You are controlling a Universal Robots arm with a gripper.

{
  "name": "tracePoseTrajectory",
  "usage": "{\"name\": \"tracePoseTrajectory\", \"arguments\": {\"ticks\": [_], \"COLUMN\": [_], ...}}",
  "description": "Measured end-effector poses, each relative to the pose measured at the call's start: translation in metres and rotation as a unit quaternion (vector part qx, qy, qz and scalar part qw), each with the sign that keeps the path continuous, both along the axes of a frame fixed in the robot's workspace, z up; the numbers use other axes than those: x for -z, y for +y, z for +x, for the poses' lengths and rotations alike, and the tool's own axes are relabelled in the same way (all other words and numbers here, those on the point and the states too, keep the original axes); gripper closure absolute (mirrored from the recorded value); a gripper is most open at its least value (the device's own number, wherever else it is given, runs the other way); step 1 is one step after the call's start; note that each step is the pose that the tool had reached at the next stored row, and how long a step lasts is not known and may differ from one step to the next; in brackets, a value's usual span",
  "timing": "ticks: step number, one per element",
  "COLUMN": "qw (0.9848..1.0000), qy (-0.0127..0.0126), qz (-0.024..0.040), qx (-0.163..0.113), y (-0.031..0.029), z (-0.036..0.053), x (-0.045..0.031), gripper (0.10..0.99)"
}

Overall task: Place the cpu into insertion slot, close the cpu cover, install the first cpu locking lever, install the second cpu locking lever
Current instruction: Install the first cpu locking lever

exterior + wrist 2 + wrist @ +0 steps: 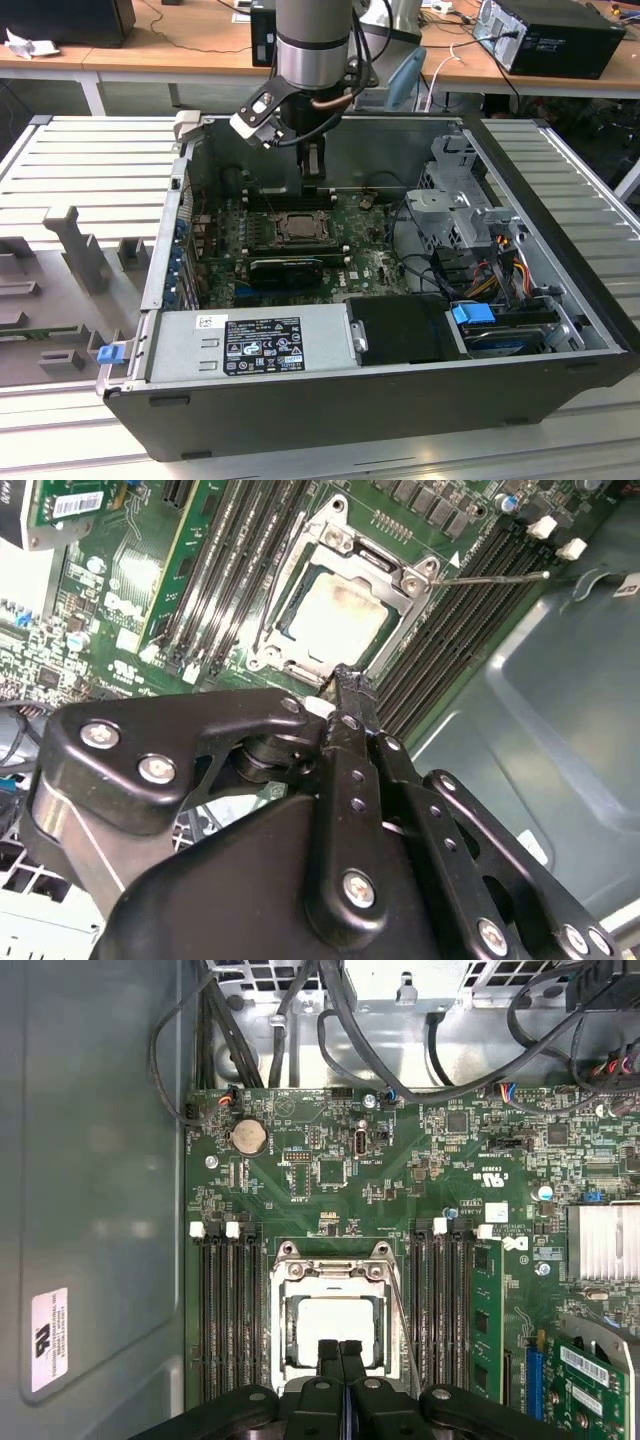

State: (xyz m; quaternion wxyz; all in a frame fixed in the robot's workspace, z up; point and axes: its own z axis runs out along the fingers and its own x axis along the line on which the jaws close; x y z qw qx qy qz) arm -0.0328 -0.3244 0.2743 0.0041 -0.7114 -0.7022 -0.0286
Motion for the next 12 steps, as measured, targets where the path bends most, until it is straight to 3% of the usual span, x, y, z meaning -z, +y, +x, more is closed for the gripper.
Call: {"name": "tracePoseTrajectory", "arguments": {"ticks": [9,10,12], "qw": [0.9993,0.999,0.9968], "qy": [0.0,0.0,0.0], "qz": [-0.0001,-0.0001,-0.0002], "qx": [-0.037,-0.044,-0.08], "y": [0.0,0.0,0.0], "z": [0.0002,0.0002,0.0002], "x": [-0.0009,-0.0009,-0.0009], "gripper": [0.98,0.98,0.98]}}
